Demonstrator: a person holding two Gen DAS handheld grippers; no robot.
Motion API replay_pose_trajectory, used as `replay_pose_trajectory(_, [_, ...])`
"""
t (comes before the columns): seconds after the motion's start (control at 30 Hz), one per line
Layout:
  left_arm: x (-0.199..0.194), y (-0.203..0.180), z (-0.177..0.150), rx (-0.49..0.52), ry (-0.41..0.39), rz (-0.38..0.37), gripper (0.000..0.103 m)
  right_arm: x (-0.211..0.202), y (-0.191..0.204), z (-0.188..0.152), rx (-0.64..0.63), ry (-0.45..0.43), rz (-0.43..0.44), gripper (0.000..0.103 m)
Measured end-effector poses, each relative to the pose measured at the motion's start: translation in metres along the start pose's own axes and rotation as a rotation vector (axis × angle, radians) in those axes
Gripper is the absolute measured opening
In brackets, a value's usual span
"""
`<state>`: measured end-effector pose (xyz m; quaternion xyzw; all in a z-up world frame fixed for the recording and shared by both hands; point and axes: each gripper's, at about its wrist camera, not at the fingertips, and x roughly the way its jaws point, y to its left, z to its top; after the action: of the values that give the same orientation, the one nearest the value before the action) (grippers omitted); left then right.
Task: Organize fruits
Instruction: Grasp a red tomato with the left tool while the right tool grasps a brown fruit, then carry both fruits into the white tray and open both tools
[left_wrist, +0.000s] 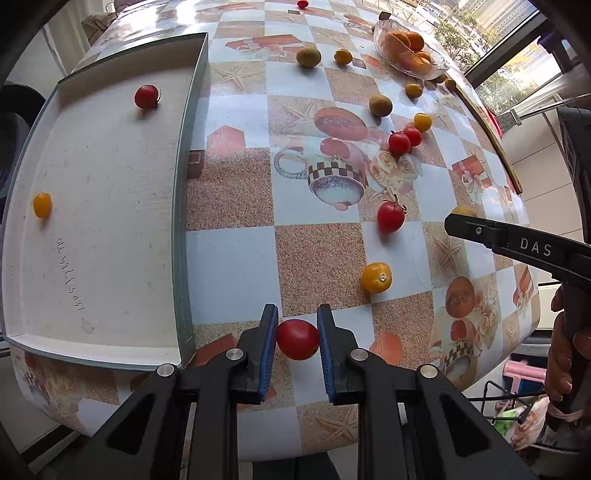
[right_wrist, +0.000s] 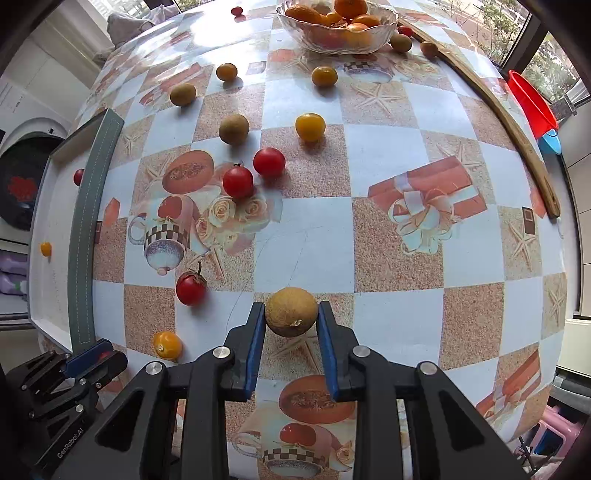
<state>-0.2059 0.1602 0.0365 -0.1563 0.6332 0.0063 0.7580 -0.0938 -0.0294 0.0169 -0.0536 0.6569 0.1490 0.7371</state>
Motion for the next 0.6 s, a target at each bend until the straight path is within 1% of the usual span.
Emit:
replay_pose_trajectory(0.13, [-0.014, 0.001, 0.006, -0.005, -0.029, -0.011, 0.023, -0.004, 0.009, 0.010, -0.010, -0.019, 0.025, 0.031])
replay_pose_trajectory(0.3, [-0.023, 0.001, 0.017, -0.036, -0.069, -0.033, 0.023, -0.011, 0.024, 0.022, -0.040, -0.037, 0.058, 0.031])
replay_pose_trajectory(0.4, [-0.029, 0.005, 0.021, -0.057, -0.094, -0.035, 0.023, -0.011, 0.040, 0.030, -0.068, -0.045, 0.074, 0.031])
replay_pose_trajectory(0.6, [-0.045, 0.030, 0.023, -0.128, -0.140, -0.012, 0.023, -0.010, 0.076, 0.041, -0.136, -0.049, 0.114, 0.031])
